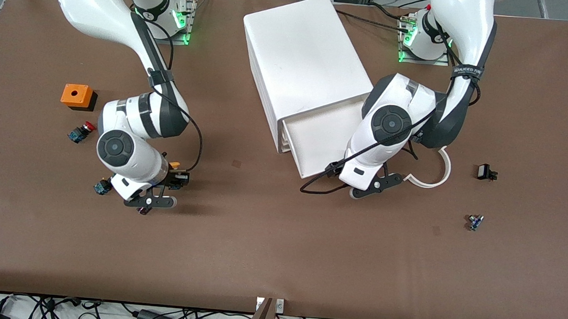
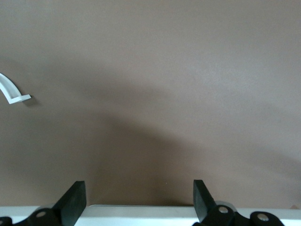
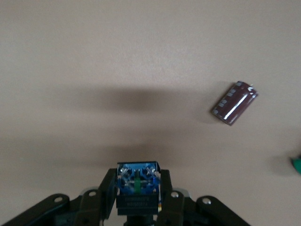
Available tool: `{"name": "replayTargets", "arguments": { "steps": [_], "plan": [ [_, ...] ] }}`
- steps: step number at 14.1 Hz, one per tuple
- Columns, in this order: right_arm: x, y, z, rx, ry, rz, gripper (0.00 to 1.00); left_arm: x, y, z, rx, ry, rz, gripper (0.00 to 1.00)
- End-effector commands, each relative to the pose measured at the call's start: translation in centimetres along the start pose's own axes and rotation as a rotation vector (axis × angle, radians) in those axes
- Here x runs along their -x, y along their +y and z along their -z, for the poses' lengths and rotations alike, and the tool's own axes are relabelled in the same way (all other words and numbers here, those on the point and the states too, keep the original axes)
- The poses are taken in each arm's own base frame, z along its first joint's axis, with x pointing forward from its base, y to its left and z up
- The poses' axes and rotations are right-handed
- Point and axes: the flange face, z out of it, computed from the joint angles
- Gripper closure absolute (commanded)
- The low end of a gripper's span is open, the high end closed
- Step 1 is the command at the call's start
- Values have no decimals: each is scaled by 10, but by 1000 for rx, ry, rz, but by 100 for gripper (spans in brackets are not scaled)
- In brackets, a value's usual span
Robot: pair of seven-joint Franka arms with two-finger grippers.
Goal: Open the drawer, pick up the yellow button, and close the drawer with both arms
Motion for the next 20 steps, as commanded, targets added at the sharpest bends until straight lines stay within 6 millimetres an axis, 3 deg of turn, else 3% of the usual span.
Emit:
{"name": "replayTargets", "arguments": {
  "steps": [1,4,9,10,11,12,15,20],
  "plan": [
    [40,18,-16,-21,36,27,100,38,-8,1,-34,2,-25,0],
    [44,14,-26,-19,21,33,100,78,-2,1,-53,-37,-62,0],
    [42,24,-58,-7,-5,24,100,116,10,-1,-100,-91,-71,0],
    [41,26,-58,-6,-5,16,85,121,12,-2,-100,-95,-78,0],
    [39,27,-55,-8,1,2,30,122,12,-2,-100,-98,-79,0],
    [32,27,-43,-11,15,10,0,123,12,-2,-100,-101,-80,0],
    [17,31,-2,-4,-38,-2,0,129,15,-3,-103,-107,-92,0],
    [-7,41,93,2,-94,-20,0,139,18,-4,-115,-119,-108,0]
  ]
}}
